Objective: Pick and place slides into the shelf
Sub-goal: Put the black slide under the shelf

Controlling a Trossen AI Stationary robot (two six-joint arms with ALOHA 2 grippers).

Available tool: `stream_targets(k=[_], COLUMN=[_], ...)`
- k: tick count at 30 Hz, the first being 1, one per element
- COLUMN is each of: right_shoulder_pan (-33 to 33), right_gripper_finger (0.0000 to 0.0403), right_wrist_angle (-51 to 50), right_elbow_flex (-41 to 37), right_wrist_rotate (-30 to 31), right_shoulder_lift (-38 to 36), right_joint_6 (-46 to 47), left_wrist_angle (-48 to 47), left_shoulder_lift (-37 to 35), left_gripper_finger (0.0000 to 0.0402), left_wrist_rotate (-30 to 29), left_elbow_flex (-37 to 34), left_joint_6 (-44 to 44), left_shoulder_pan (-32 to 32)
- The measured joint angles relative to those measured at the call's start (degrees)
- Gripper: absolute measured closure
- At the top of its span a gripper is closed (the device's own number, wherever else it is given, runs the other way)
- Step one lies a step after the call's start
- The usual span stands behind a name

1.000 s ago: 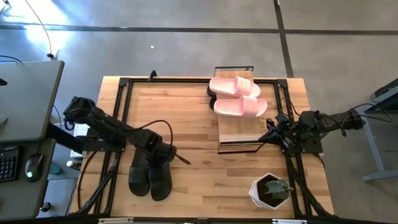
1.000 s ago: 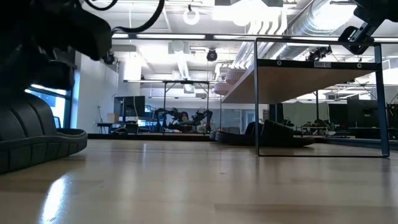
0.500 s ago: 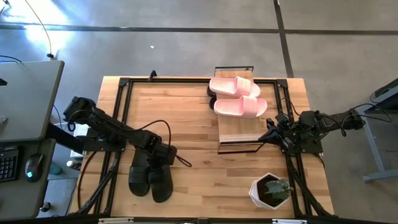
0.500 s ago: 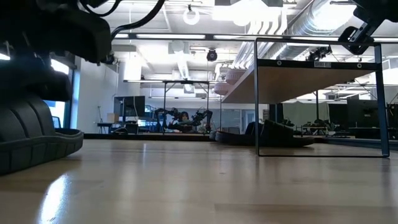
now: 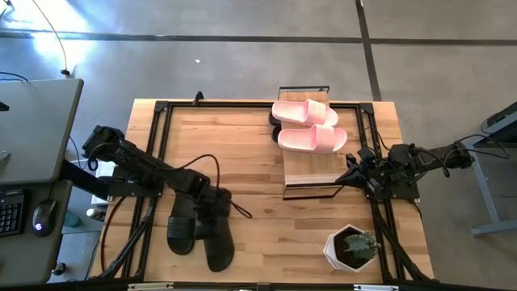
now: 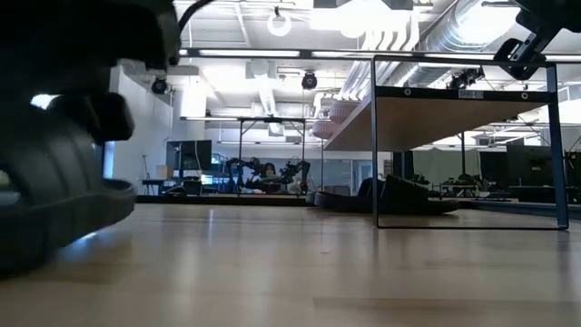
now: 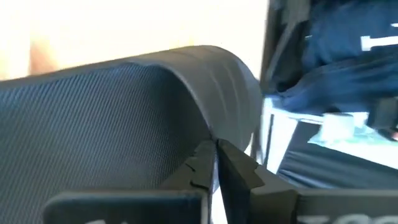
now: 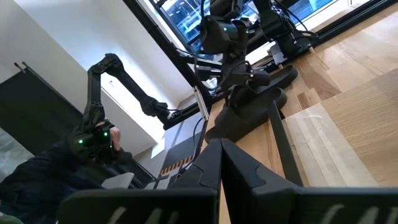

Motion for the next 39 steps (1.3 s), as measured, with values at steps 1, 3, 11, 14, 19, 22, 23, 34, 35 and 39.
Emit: stream_targets(k=[1, 3, 11, 14, 19, 22, 23, 34, 35, 39], right_shoulder_pan=[0.0, 0.0, 0.0, 0.0, 0.0, 0.0, 0.0, 0.0, 0.0, 0.0], right_gripper_finger=[0.0403, 0.0403, 0.0403, 0.0403, 0.0403, 0.0403, 0.0403, 0.0403, 0.0403, 0.0403], right_wrist_angle=[0.0, 0.0, 0.0, 0.0, 0.0, 0.0, 0.0, -0.1, -0.1, -0.1], right_elbow_flex=[0.0, 0.0, 0.0, 0.0, 0.0, 0.0, 0.0, 0.0, 0.0, 0.0], right_wrist_rotate=[0.0, 0.0, 0.0, 0.0, 0.0, 0.0, 0.0, 0.0, 0.0, 0.0], right_shoulder_lift=[0.0, 0.0, 0.0, 0.0, 0.0, 0.0, 0.0, 0.0, 0.0, 0.0], right_joint_6=[0.0, 0.0, 0.0, 0.0, 1.0, 1.1, 1.1, 1.0, 0.9, 1.1], left_wrist_angle=[1.4, 3.1, 3.8, 3.8, 3.9, 3.7, 3.7, 5.2, 6.2, 11.0], left_shoulder_lift=[0.0, 0.0, -0.3, -0.3, -0.3, -0.5, -0.7, -1.4, -1.5, -1.5], left_gripper_finger=[0.0397, 0.0397, 0.0401, 0.0401, 0.0401, 0.0401, 0.0401, 0.0401, 0.0401, 0.0401], left_wrist_rotate=[0.7, 1.7, -0.5, -4.5, -8.1, -12.0, -13.4, -37.7, -40.9, -49.1], left_elbow_flex=[0.0, 0.0, 0.0, 0.0, 0.0, 0.0, 0.0, 0.1, 0.1, 0.1], left_joint_6=[0.2, 0.0, -0.2, -0.2, 0.1, 0.6, 0.7, -2.8, -3.5, -5.8], left_shoulder_pan=[0.0, 0.0, 0.7, 2.6, 7.0, 9.8, 10.8, 19.3, 19.8, 21.7])
